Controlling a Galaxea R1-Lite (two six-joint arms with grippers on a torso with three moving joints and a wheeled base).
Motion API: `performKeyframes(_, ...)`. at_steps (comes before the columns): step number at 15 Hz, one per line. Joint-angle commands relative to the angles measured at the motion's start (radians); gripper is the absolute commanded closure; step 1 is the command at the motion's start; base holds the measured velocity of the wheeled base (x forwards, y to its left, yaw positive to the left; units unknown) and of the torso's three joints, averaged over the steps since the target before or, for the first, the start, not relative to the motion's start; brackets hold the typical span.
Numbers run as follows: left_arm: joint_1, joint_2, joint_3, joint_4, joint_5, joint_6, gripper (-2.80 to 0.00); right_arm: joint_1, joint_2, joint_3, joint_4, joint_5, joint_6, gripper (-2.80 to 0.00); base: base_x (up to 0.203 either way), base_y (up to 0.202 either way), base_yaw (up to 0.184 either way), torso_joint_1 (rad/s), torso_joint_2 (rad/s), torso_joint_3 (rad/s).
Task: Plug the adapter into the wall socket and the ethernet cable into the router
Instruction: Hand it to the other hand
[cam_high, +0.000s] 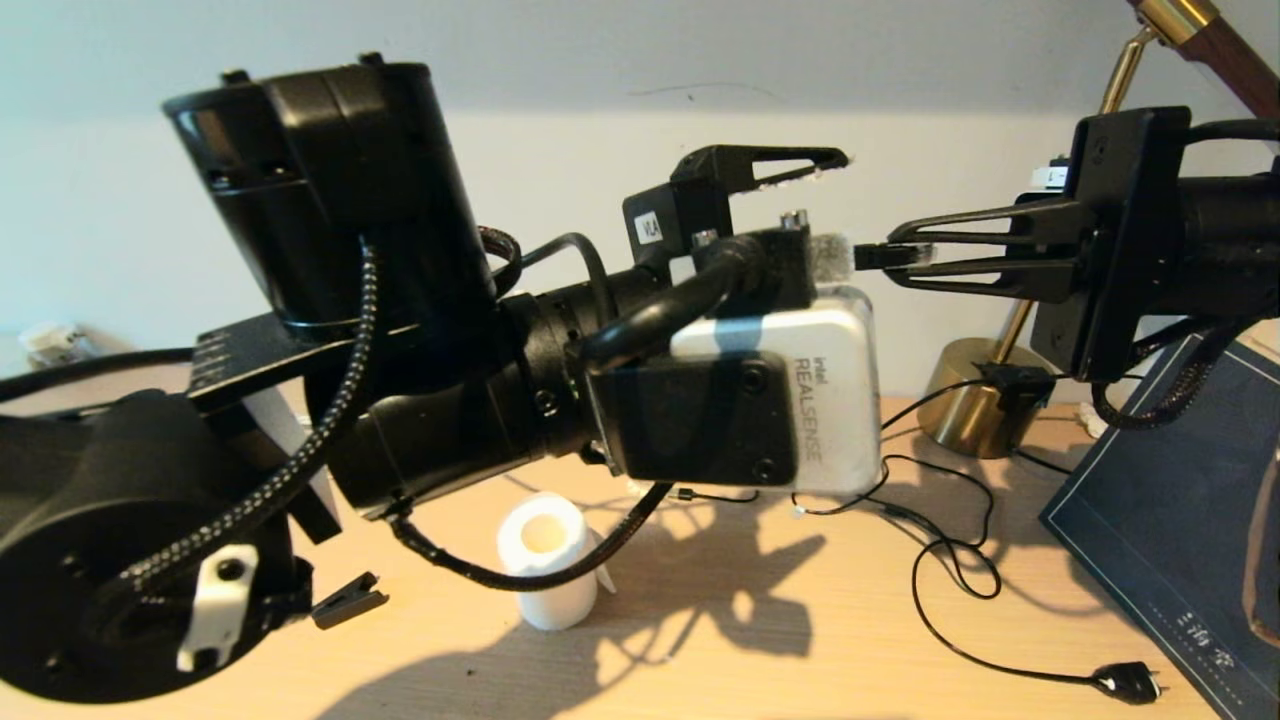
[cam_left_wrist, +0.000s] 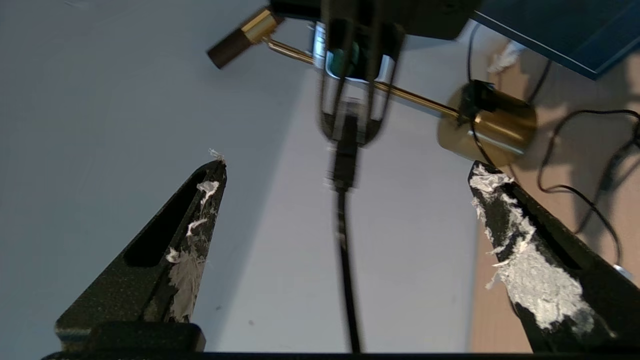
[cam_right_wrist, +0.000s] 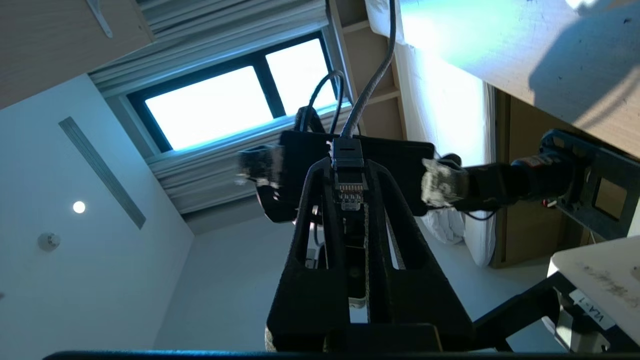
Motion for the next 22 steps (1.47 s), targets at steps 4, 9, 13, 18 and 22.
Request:
performKeyframes(4, 0.016, -0.016, -0.001, -0.011, -0.097, 0.049, -2.8, 0.003, 0.003, -0.004, 0.039, 0.043, 0.008, 0.0, 0.0, 0.0, 0.0, 0.0, 0.0, 0.0)
performKeyframes(9, 0.028, -0.003, 0.019, -0.014, -0.13, 0.066, -2.8, 0.009, -0.011, 0.0, 0.063, 0.069, 0.007, 0.0, 0.0, 0.0, 0.0, 0.0, 0.0, 0.0)
performKeyframes(13, 0.031, -0.001, 0.017, -0.034, -0.13, 0.066, -2.8, 0.011, -0.022, 0.011, 0.063, 0.086, 0.005, 0.0, 0.0, 0.0, 0.0, 0.0, 0.0, 0.0)
performKeyframes(18, 0.032, 0.011, 0.002, -0.036, -0.129, 0.064, -2.8, 0.023, -0.026, 0.025, 0.063, 0.086, 0.004, 0.0, 0.0, 0.0, 0.0, 0.0, 0.0, 0.0)
performKeyframes(22, 0.031, 0.021, -0.01, -0.037, -0.129, 0.064, -2.8, 0.028, -0.026, 0.028, 0.063, 0.086, 0.004, 0.0, 0.0, 0.0, 0.0, 0.0, 0.0, 0.0)
